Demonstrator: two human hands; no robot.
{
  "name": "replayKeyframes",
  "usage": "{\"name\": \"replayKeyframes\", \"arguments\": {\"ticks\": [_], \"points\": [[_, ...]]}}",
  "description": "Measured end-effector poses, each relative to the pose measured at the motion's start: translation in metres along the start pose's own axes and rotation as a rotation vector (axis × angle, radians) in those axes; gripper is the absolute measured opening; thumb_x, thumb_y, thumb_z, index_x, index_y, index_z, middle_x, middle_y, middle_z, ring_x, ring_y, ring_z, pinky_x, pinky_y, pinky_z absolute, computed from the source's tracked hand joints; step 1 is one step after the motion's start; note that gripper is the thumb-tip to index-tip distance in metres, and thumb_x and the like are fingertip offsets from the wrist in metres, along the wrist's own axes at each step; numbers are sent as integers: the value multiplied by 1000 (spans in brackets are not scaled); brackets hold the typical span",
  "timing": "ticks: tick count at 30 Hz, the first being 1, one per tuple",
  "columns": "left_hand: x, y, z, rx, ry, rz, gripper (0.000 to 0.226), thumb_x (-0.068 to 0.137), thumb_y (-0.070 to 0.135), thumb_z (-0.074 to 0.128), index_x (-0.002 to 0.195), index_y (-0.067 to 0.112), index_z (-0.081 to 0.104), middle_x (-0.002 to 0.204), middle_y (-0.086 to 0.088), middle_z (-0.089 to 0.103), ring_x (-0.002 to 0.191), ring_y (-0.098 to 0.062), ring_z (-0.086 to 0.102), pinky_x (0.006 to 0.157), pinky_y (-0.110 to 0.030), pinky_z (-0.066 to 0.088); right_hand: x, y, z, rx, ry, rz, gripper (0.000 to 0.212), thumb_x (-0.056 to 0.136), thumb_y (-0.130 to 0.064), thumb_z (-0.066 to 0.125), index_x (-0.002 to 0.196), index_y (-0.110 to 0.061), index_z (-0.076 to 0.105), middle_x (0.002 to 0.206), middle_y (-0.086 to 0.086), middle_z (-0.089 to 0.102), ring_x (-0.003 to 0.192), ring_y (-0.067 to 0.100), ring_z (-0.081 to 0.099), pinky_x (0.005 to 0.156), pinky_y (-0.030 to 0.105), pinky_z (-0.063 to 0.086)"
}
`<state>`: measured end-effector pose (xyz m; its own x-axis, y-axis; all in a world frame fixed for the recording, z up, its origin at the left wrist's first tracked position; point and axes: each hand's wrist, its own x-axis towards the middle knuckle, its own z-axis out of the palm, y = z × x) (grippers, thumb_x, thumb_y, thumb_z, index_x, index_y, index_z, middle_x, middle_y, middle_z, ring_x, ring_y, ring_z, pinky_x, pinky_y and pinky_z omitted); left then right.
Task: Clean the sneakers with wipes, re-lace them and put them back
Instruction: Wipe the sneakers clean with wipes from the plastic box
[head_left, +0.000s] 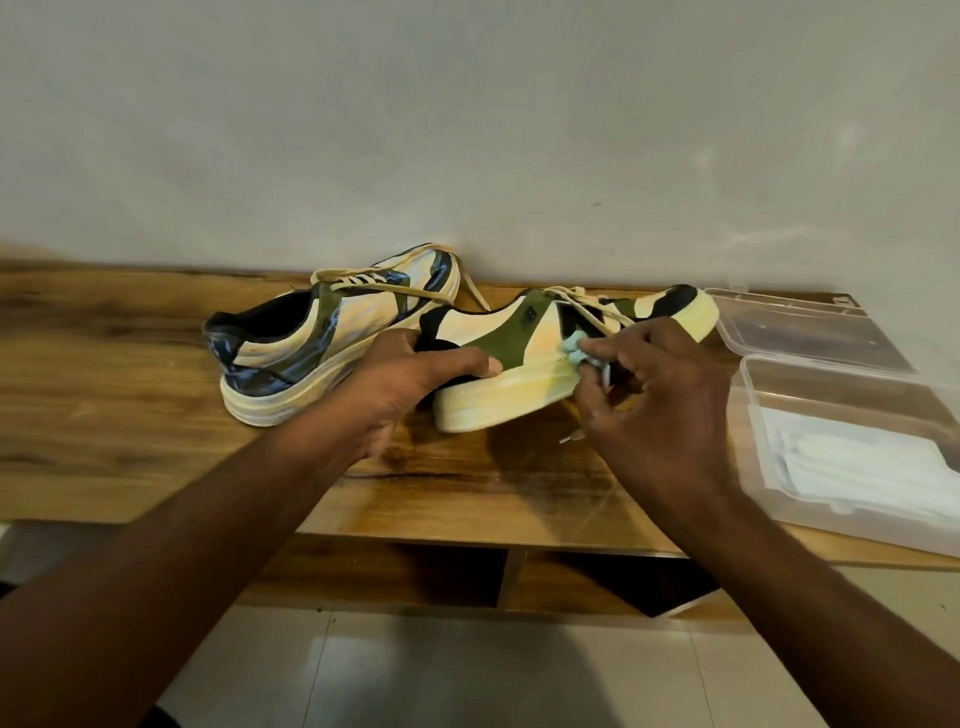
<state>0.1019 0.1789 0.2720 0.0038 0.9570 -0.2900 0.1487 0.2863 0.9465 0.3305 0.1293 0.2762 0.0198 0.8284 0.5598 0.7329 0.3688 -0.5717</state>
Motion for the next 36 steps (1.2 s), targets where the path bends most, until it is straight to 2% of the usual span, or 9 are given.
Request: {"name": "replayKeyframes", "arguments": {"ticks": [4, 9, 13, 17, 21, 26, 29, 32, 36], "points": [[-5, 1, 2, 72, 137, 72, 50, 60, 36, 97, 103, 18, 80, 97, 6, 81, 100, -16, 73, 92, -42, 60, -5, -3, 6, -25, -24, -22, 28, 90, -15, 80, 117, -10, 78, 108, 2, 65, 90, 11, 63, 72, 24, 60], [-18, -3, 1, 91, 81, 155, 69, 56, 52, 93, 116, 22, 79, 108, 13, 80, 104, -5, 74, 97, -33, 59, -9, -6, 14, -38, -10, -24, 27, 93, -16, 77, 118, -8, 77, 109, 5, 64, 92, 11, 61, 75, 22, 59], [-21, -6, 4, 109, 107, 199, 70, 53, 63, 88, 112, 26, 80, 105, 15, 80, 103, -5, 74, 96, -37, 61, -10, -14, 26, -9, -24, -33, 27, 91, -11, 78, 118, -7, 77, 111, 4, 62, 97, 13, 60, 77, 27, 61], [-16, -9, 4, 126, 113, 209, 58, 62, 61, 91, 105, 24, 81, 101, 10, 81, 101, -12, 76, 98, -49, 60, -17, -29, 39, -33, -129, -153, 20, 90, -4, 77, 110, -6, 78, 103, 4, 59, 85, 9, 54, 68, 7, 44], [-9, -9, 2, 140, 109, 181, 44, 75, 47, 90, 110, 22, 81, 103, 11, 81, 103, -11, 75, 100, -48, 59, -13, -26, 41, -18, -147, -169, 21, 91, -6, 78, 113, -7, 78, 103, 3, 61, 86, 7, 55, 71, 6, 43], [-4, -4, 1, 87, 124, 149, 54, 74, 49, 89, 119, 21, 79, 111, 12, 78, 107, -6, 70, 93, -30, 57, 3, -5, 22, -43, -42, -96, 25, 89, -8, 80, 115, -6, 77, 102, 5, 67, 85, 12, 62, 72, 24, 59], [-2, 0, 2, 62, 136, 113, 54, 78, 49, 87, 123, 20, 77, 115, 13, 76, 107, -2, 64, 76, -17, 46, 8, 0, 20, -45, 43, 19, 26, 90, -10, 80, 115, -9, 78, 101, 3, 69, 84, 9, 62, 72, 15, 53], [2, 0, 3, 30, 148, 88, 52, 75, 49, 90, 116, 18, 80, 109, 11, 79, 108, -10, 70, 85, -27, 55, 3, -12, 37, 3, 15, -3, 26, 89, -7, 81, 115, -8, 77, 101, 1, 66, 84, 9, 62, 71, 15, 55], [3, -1, 3, 17, 123, 88, 42, 73, 44, 92, 102, 15, 82, 96, 5, 82, 101, -16, 76, 101, -48, 57, -13, -41, 61, 57, -95, -206, 22, 90, 1, 76, 111, -4, 77, 102, 6, 63, 82, 14, 59, 66, 21, 55]]}}
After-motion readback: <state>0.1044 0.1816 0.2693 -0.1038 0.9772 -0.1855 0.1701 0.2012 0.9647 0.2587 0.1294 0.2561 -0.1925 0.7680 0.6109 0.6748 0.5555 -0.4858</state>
